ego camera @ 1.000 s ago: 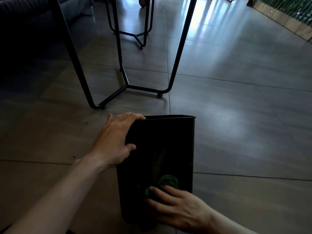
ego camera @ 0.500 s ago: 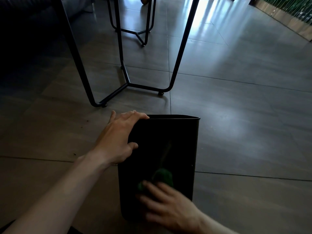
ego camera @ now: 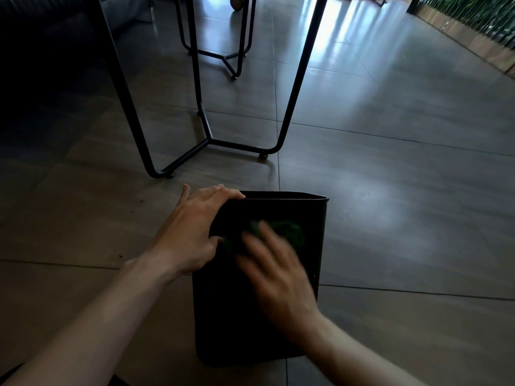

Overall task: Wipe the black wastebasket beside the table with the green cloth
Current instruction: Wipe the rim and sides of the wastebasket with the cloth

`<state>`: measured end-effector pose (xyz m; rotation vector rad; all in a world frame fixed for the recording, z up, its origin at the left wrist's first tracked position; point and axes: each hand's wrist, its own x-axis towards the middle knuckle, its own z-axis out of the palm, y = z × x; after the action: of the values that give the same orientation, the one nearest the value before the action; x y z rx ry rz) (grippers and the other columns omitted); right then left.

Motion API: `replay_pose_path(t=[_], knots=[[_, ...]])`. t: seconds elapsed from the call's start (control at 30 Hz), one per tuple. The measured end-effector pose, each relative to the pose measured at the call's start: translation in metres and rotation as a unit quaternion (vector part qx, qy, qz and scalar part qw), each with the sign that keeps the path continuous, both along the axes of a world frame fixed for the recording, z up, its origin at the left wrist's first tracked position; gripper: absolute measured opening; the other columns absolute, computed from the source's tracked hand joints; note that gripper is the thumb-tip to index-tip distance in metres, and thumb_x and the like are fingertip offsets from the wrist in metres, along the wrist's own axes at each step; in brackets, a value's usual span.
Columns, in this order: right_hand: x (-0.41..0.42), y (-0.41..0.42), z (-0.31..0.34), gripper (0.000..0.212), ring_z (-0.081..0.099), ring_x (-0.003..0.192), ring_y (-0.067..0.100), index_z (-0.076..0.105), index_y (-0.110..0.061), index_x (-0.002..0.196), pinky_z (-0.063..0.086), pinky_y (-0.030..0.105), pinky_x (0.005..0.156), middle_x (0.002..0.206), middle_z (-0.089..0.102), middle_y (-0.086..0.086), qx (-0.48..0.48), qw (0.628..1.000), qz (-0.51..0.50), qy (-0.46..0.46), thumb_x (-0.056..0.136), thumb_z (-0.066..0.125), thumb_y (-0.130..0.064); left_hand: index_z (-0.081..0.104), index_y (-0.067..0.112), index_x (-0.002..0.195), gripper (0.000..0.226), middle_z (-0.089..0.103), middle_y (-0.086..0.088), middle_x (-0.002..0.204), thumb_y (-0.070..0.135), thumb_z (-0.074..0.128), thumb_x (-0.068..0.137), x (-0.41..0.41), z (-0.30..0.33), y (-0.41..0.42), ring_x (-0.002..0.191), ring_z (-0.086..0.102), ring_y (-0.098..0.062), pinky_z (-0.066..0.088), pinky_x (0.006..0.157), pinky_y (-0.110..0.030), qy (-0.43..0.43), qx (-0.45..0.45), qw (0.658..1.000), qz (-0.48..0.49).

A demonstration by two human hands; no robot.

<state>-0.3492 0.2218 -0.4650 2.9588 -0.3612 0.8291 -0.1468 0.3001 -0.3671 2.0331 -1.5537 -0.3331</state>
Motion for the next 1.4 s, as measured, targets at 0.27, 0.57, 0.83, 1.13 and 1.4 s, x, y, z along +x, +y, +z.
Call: replay_pose_path(t=[0.27, 0.57, 0.83, 1.13, 1.4], knots=[[-0.046, 0.021, -0.046, 0.073, 0.035, 0.152, 0.019, 0.046, -0.021, 0.148, 0.038, 0.034, 0.118, 0.155, 0.043, 0.010, -0.198, 0.917, 0.209, 0.276, 0.090, 0.071, -0.059, 0.045, 0.043, 0.138, 0.085, 0.048, 0.012, 0.147, 0.006, 0.083, 0.071, -0.001, -0.002, 0.002, 0.148, 0.027, -0.006, 0.004, 0.126, -0.050, 0.002, -0.005, 1.000, -0.007], [0.003, -0.023, 0.017, 0.039, 0.025, 0.156, 0.038, 0.058, -0.020, 0.142, 0.031, 0.053, 0.123, 0.158, 0.046, 0.012, 0.019, 0.997, -0.048, -0.050, 0.103, 0.059, -0.018, 0.048, 0.038, 0.138, 0.081, 0.052, 0.010, 0.143, 0.002, 0.077, 0.072, 0.002, -0.003, -0.001, 0.146, 0.033, -0.011, 0.007, 0.125, -0.055, 0.003, -0.010, 1.000, -0.005], [-0.059, 0.007, -0.048, 0.052, 0.044, 0.147, 0.020, 0.037, -0.029, 0.144, 0.036, 0.038, 0.122, 0.149, 0.042, -0.002, -0.257, 0.915, 0.221, 0.218, 0.096, 0.060, -0.033, 0.045, 0.041, 0.139, 0.085, 0.049, 0.009, 0.148, 0.005, 0.082, 0.071, 0.001, -0.002, 0.002, 0.149, 0.026, -0.006, 0.004, 0.126, -0.051, 0.004, -0.006, 1.000, -0.006], [-0.006, -0.041, 0.030, 0.044, 0.024, 0.156, 0.037, 0.056, -0.021, 0.146, 0.035, 0.055, 0.120, 0.159, 0.045, 0.013, 0.034, 0.995, -0.081, -0.036, 0.103, 0.061, -0.019, 0.045, 0.042, 0.139, 0.086, 0.048, 0.010, 0.148, 0.005, 0.082, 0.071, 0.001, 0.000, 0.001, 0.149, 0.026, -0.007, 0.003, 0.126, -0.051, 0.005, -0.005, 1.000, 0.004], [-0.062, -0.003, -0.040, 0.048, 0.027, 0.153, 0.032, 0.042, -0.032, 0.144, 0.042, 0.044, 0.119, 0.151, 0.044, 0.001, -0.248, 0.925, 0.219, 0.188, 0.101, 0.061, -0.025, 0.046, 0.042, 0.138, 0.085, 0.048, 0.010, 0.149, 0.003, 0.081, 0.071, 0.000, -0.002, 0.002, 0.150, 0.024, -0.006, 0.003, 0.126, -0.051, 0.009, -0.010, 1.000, -0.006]])
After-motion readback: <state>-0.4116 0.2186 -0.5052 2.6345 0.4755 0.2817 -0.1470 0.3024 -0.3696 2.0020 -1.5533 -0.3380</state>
